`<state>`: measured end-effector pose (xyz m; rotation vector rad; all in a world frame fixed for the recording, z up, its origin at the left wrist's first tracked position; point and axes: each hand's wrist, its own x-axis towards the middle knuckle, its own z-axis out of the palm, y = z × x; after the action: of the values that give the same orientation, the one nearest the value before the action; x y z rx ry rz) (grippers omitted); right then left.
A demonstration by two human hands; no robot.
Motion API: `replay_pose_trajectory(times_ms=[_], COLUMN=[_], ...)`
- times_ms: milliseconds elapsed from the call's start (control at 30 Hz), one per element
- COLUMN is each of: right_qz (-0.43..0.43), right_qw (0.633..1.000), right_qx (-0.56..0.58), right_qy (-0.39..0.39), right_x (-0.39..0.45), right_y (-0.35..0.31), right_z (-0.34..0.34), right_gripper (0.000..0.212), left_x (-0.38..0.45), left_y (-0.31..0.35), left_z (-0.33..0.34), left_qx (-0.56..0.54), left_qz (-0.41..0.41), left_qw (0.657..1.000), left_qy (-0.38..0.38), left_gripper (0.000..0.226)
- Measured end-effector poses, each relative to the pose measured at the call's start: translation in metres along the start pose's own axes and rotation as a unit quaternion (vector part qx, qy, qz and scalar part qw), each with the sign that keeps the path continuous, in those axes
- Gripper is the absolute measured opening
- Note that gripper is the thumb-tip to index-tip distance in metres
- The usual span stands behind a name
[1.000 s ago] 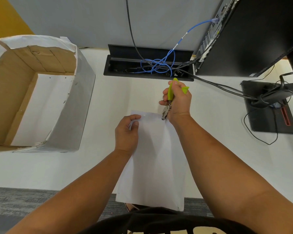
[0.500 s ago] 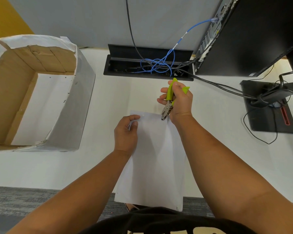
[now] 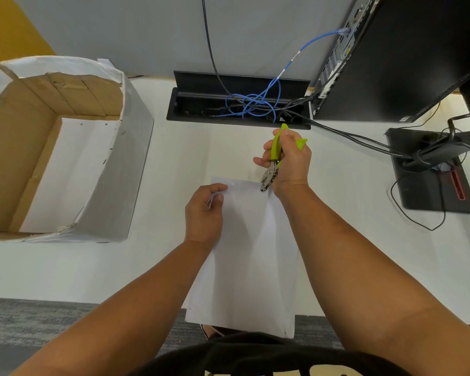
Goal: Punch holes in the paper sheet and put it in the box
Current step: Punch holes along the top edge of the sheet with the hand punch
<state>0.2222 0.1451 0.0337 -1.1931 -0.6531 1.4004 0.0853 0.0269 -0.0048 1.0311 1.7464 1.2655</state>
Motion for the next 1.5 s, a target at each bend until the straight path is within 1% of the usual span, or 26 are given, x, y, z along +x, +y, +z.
replay_pose_trajectory(times_ms=[100,267,500,633,933,1333,1500], right_qz=[-0.006,-0.014,-0.02,-0.019,-0.022,-0.001,0.007], right_qw=[1.0,0.999,0.999,0.999,0.998,0.998,0.998], right_qx=[-0.008,-0.03,-0.037,-0.044,-0.05,-0.047,-0.048], right_qy=[0.013,0.037,0.026,0.022,0.019,0.04,0.029], right_x=[0.0,-0.002,-0.003,-0.002,-0.002,0.0,0.002], right_y=[-0.001,-0.002,0.0,0.001,0.002,0.001,-0.001], right_z=[0.0,0.005,0.009,0.01,0.011,0.012,0.01], right_gripper=[0.019,0.014,0.021,0.02,0.021,0.021,0.019], left_x=[-0.001,-0.002,-0.001,0.0,0.0,0.001,0.001], left_y=[0.0,0.001,-0.001,-0.003,-0.004,-0.005,-0.004], left_z=[0.001,0.003,0.002,0.002,0.002,0.004,0.004], left_qx=[0.0,-0.008,-0.004,0.0,0.002,0.013,0.012], left_qz=[0.004,0.001,-0.009,-0.014,-0.019,-0.015,-0.007], left_qw=[1.0,1.0,1.0,1.0,1.0,1.0,1.0], left_qy=[-0.003,-0.003,0.0,-0.001,-0.001,-0.006,-0.004], left_gripper=[0.037,0.033,0.033,0.029,0.033,0.036,0.035])
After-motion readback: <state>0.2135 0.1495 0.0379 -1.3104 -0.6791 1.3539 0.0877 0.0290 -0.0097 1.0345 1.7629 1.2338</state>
